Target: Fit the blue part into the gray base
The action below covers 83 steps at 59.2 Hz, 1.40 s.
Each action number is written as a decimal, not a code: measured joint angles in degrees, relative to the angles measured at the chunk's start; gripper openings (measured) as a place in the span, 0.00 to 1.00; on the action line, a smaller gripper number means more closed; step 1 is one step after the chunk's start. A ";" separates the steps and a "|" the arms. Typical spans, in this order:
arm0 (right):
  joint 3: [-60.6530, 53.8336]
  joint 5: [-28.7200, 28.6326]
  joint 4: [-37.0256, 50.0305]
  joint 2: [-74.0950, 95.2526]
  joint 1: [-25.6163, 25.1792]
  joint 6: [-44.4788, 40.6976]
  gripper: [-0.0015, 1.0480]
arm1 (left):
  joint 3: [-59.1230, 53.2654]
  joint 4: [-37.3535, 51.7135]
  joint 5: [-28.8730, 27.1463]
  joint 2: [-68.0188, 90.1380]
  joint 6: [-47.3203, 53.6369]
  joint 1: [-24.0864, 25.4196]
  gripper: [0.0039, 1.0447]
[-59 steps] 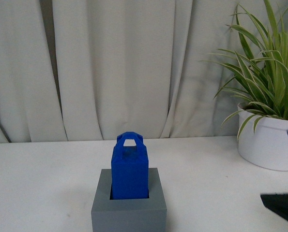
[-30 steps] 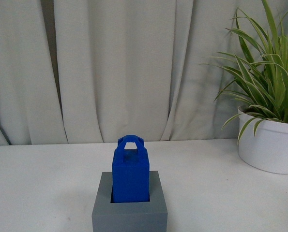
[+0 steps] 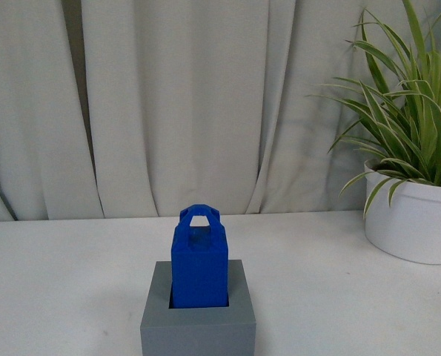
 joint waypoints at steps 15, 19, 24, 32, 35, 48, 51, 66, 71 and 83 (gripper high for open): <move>-1.88 -2.64 -3.52 -5.64 -3.98 0.09 0.01 | 0.00 0.00 0.00 0.00 0.00 0.00 0.04; -2.36 -2.62 -4.57 -7.10 -4.04 0.09 0.01 | 0.00 0.00 0.00 0.00 0.00 0.00 0.04; -2.73 -2.62 -5.81 -8.74 -4.04 0.09 0.01 | 0.00 0.00 -0.02 0.00 0.00 0.00 0.04; -4.59 -2.64 -5.70 -10.91 -4.04 0.11 0.01 | 0.00 0.00 -0.02 0.00 -0.02 0.00 0.04; -4.59 -2.64 -6.45 -11.76 -4.04 0.11 0.01 | 0.00 0.00 0.02 0.00 0.00 0.00 0.04; -4.59 -2.67 -10.36 -15.85 -4.04 0.11 0.01 | 0.00 0.00 0.00 0.00 0.00 0.00 0.04; -4.57 -2.67 -11.17 -16.57 -4.04 0.11 0.01 | 0.00 0.00 0.00 0.00 0.00 0.00 0.04; -4.52 -2.71 -22.34 -25.70 -4.04 0.11 0.01 | 0.00 0.00 -0.02 0.00 0.00 0.00 0.04; -4.52 -2.73 -23.15 -28.44 -4.04 0.11 0.01 | 0.00 0.00 0.02 0.00 0.00 0.00 0.04; -4.52 -2.73 -23.39 -28.52 -4.04 0.11 0.01 | 0.00 0.00 -0.02 0.00 -0.02 0.00 0.04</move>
